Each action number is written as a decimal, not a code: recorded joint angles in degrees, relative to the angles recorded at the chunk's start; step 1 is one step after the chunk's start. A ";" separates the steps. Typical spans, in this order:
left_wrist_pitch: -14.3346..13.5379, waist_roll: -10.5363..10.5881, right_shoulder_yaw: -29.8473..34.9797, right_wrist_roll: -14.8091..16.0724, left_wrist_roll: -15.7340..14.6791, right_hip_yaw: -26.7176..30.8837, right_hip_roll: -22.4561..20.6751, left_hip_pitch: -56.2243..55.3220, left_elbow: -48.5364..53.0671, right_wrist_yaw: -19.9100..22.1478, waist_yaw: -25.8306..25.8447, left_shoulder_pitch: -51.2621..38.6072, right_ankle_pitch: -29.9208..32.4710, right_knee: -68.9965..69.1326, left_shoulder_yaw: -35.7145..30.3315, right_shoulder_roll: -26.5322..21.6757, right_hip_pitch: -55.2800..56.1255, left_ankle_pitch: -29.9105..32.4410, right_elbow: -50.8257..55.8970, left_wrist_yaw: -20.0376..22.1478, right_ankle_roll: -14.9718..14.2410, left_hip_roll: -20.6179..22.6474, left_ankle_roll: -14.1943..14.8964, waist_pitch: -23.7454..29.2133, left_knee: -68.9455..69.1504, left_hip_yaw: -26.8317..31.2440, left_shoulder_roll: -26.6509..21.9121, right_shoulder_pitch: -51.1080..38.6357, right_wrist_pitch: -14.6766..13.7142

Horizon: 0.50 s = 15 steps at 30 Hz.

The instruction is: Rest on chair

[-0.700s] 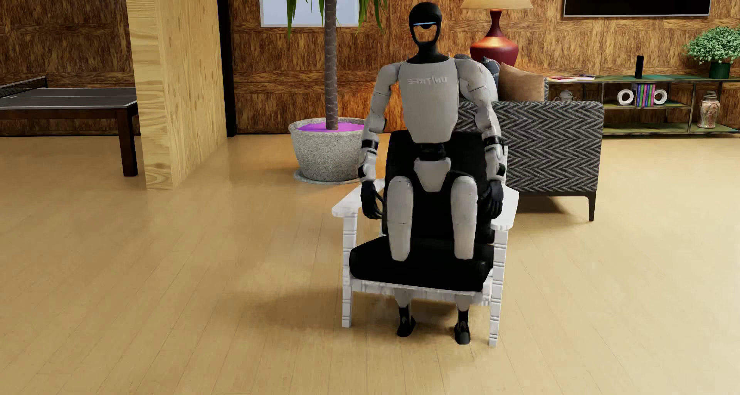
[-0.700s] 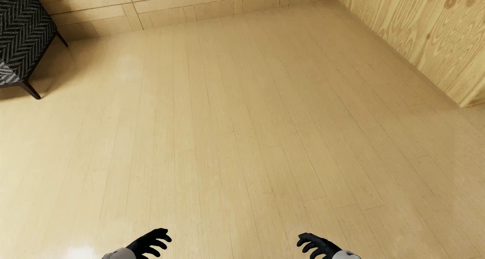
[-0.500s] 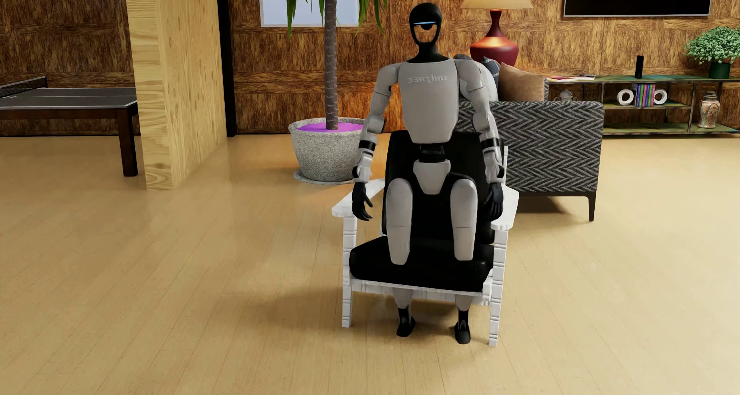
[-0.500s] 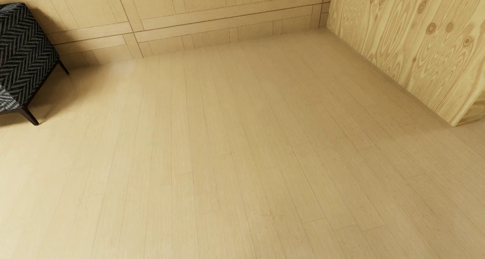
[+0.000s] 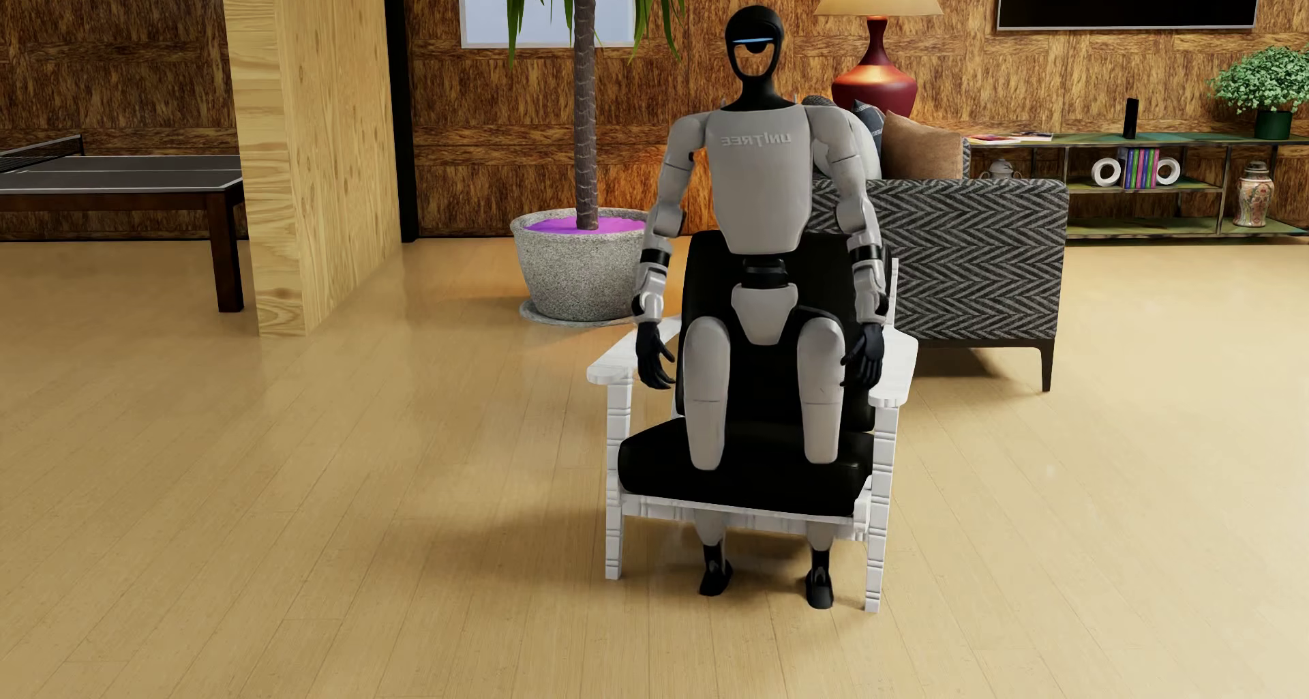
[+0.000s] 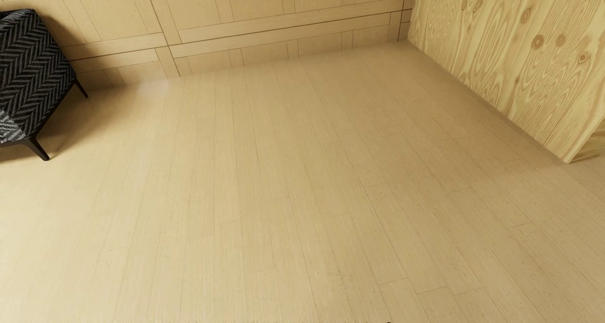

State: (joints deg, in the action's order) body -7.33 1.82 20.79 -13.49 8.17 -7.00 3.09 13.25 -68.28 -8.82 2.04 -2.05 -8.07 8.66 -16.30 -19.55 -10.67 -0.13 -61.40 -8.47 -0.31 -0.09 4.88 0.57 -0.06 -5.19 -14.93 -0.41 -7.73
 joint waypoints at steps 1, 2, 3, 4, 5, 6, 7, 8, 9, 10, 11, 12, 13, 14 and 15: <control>0.16 0.07 0.26 -0.07 -0.16 -0.18 -0.04 -0.02 -0.37 0.11 0.00 -0.09 -0.05 -0.05 0.03 0.09 -0.08 -0.15 -0.53 0.48 -0.02 -0.04 0.09 -0.04 0.10 -0.10 0.07 -0.16 0.08; 0.13 0.08 0.32 -0.17 -0.33 -0.29 -0.10 0.03 -0.63 0.39 0.00 -0.23 -0.13 -0.04 0.07 0.12 -0.09 -0.23 -0.96 0.48 0.10 -0.01 0.09 -0.06 0.03 -0.13 -0.02 -0.33 0.18; 0.19 0.08 0.38 -0.19 -0.24 -0.38 -0.13 -0.06 -0.69 0.52 -0.01 -0.34 -0.14 -0.02 -0.10 0.14 -0.08 -0.21 -1.52 0.55 0.23 0.05 0.01 0.06 0.09 -0.07 0.03 -0.67 0.32; 0.24 0.10 0.46 0.02 -0.05 -0.48 -0.16 0.20 -0.56 0.76 -0.02 -0.54 -0.02 -0.08 -0.50 0.18 -0.09 -0.05 -2.14 0.23 0.36 0.15 -0.09 0.30 -0.30 0.01 0.08 -1.08 0.68; 0.29 0.10 0.49 0.83 0.27 -0.53 -0.21 -0.41 -0.37 1.18 -0.04 -1.00 0.14 -0.08 -1.06 0.15 -0.06 0.04 -2.58 -0.06 0.55 0.25 -0.30 0.73 0.29 0.10 0.08 -1.56 1.20; 0.34 0.11 0.67 1.37 0.54 -0.50 -0.26 -1.08 0.04 1.31 -0.06 -1.62 0.46 -0.20 -1.74 0.01 0.02 -0.13 -2.70 -0.41 0.83 0.37 -0.56 1.34 1.22 0.20 0.07 -2.24 1.63; 0.29 0.07 1.05 1.36 0.83 -0.48 -0.32 -1.97 0.61 1.66 -0.07 -2.29 0.41 0.59 -2.69 -0.02 0.62 -0.26 -2.60 -0.49 1.19 0.43 -0.73 1.97 2.29 0.35 0.07 -2.87 1.81; 0.31 0.08 1.62 1.58 1.08 -0.33 -0.27 -3.05 1.19 1.81 -0.05 -3.13 0.10 2.06 -3.90 -0.09 1.65 -0.31 -2.53 -0.64 1.52 0.49 -0.92 2.63 3.39 0.63 0.17 -3.67 2.05; 0.50 0.12 2.77 1.71 1.27 0.02 -0.08 -4.65 1.71 1.55 -0.13 -4.48 -0.30 4.11 -5.11 -0.14 3.56 -0.25 -2.45 -1.06 1.75 0.59 -1.11 3.33 4.60 0.86 0.27 -5.03 2.45; 0.51 0.06 4.37 1.31 1.95 -0.01 -0.07 -4.95 1.93 1.25 -0.23 -6.87 -0.62 6.09 -6.30 -0.11 4.36 0.15 -1.71 -1.03 1.47 0.42 -1.24 5.78 5.20 1.18 0.35 -6.86 2.28; 0.88 -0.02 6.22 1.04 2.32 1.09 0.24 -8.57 2.71 1.09 -0.55 -8.97 -1.13 9.60 -7.86 -0.09 7.98 -0.64 -1.10 -0.85 1.72 0.32 -1.41 6.88 8.87 1.65 0.42 -9.03 2.54; 1.22 -0.11 8.06 0.65 2.28 2.05 0.70 -12.98 3.55 0.80 -0.80 -11.12 -1.62 13.25 -9.52 -0.27 11.44 -1.67 0.11 -0.58 1.47 0.11 -1.23 8.48 13.91 2.38 0.48 -11.22 2.53; 1.23 -0.09 10.26 0.03 2.15 2.79 1.35 -17.43 5.06 -0.36 -1.04 -13.65 -2.09 17.06 -10.89 -0.73 15.11 -2.61 1.78 -0.74 0.75 -0.33 -0.68 10.76 19.00 2.96 0.29 -14.06 2.17; 1.10 0.01 12.99 -0.67 2.13 3.84 2.26 -22.21 7.10 -1.29 -1.19 -16.17 -2.58 21.15 -12.16 -1.56 19.42 -3.49 4.38 -0.65 -0.45 -0.94 0.13 13.14 23.89 3.52 0.04 -17.06 1.57; 0.96 0.10 16.19 -1.40 2.10 4.63 3.12 -27.71 9.55 -1.54 -1.31 -18.70 -3.50 25.77 -13.69 -2.53 24.43 -4.93 7.60 -0.29 -1.44 -1.75 0.80 15.51 29.49 3.67 -0.55 -20.12 1.15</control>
State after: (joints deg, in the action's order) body -6.37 1.92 36.97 -14.89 10.27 -2.37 6.20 -14.46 -58.73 -10.36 0.72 -20.75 -11.57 34.43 -29.99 -22.08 13.76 -5.06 -53.79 -8.77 -1.75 -1.83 5.68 16.07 29.43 -1.52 -15.47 -20.53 -6.58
